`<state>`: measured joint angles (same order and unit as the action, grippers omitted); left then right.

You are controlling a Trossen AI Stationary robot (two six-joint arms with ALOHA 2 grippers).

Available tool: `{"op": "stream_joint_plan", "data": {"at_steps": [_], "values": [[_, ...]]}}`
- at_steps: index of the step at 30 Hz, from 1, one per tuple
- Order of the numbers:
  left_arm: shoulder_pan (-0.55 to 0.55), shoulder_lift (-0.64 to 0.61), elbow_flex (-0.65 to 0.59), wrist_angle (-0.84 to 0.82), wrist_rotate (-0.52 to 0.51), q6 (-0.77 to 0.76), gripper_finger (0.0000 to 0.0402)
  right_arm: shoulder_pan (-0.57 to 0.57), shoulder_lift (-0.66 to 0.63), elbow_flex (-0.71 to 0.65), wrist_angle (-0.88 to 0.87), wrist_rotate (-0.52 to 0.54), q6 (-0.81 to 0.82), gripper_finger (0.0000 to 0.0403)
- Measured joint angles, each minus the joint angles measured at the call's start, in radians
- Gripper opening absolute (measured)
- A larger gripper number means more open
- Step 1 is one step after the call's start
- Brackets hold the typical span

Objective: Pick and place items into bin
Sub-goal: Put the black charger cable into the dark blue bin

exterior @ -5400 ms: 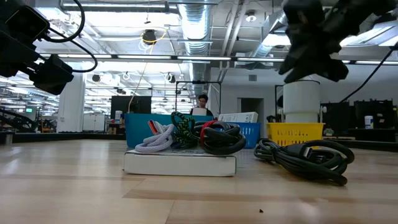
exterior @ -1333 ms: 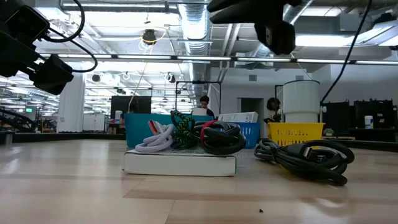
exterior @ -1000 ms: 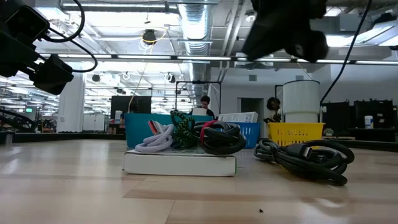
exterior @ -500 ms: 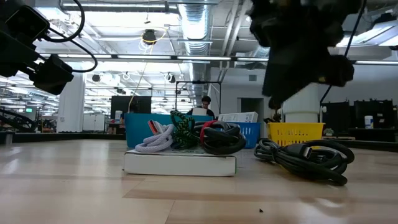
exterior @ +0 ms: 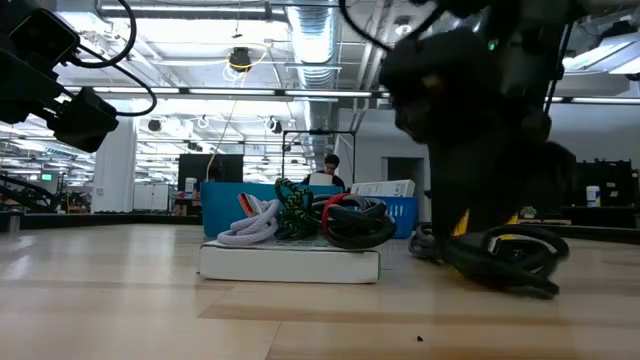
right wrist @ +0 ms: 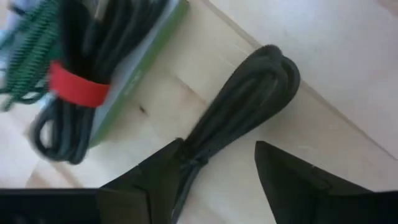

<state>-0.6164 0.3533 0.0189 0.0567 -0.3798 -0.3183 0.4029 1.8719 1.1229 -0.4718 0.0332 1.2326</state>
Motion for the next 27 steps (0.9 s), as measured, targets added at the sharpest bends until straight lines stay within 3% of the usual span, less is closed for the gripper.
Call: {"op": "stream_joint_plan", "data": {"at_steps": [7, 19, 27], "values": [[0.000, 0.000, 0.000, 0.000, 0.000, 0.000, 0.0270, -0.016, 0.057, 0.007, 0.006, -0.029, -0.001, 0.0189], [0.000, 0.000, 0.000, 0.001, 0.000, 0.000, 0.0270, -0.019, 0.056, 0.002, -0.004, -0.002, -0.009, 0.0092], [0.000, 0.000, 0.000, 0.001, 0.000, 0.000, 0.0270, 0.010, 0.058, 0.002, 0.000, 0.112, -0.006, 0.0050]]}}
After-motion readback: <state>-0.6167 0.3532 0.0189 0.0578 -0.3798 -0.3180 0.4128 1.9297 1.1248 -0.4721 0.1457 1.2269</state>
